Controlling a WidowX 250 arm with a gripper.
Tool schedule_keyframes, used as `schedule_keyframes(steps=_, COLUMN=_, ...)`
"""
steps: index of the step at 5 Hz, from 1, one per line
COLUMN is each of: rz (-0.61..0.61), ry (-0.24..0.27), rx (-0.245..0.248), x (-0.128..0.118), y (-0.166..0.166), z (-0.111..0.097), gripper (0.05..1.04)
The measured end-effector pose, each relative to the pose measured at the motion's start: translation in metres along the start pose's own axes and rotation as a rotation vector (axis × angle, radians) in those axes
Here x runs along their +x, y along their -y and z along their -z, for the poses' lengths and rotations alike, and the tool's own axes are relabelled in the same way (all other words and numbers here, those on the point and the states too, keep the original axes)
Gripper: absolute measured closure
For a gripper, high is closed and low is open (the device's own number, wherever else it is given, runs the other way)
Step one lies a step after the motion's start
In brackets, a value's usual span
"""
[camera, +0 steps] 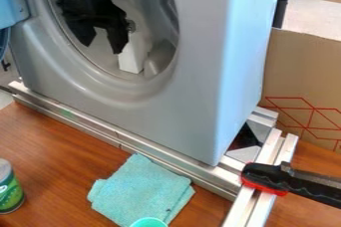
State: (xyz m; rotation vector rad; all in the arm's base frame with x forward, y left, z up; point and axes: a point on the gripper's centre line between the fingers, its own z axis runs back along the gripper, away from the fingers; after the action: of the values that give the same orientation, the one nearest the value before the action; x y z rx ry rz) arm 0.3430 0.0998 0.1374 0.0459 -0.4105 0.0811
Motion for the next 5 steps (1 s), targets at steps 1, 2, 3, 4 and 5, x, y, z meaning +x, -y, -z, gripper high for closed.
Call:
schedule_keyframes(steps=1, rz=0.009, ry=-0.025, rx=-0.019, x=0.007, y=0.005, z=0.006, gripper=0.083)
schedule_keyframes(steps=2, rz=0.007, ry=-0.056, rx=-0.055, x=0.01, y=0.009, z=0.014, gripper=0.083)
schedule_keyframes(steps=3, rz=0.0, ry=-0.049, rx=-0.079, x=0.012, y=0.013, z=0.014, gripper=0.083)
schedule_keyframes(steps=4, rz=-0.002, ry=-0.061, rx=-0.101, x=0.01, y=0.016, z=0.025, gripper=0.083)
schedule_keyframes(steps=5, rz=0.0, ry=-0.057, rx=-0.103, x=0.013, y=0.015, z=0.029, gripper=0.083)
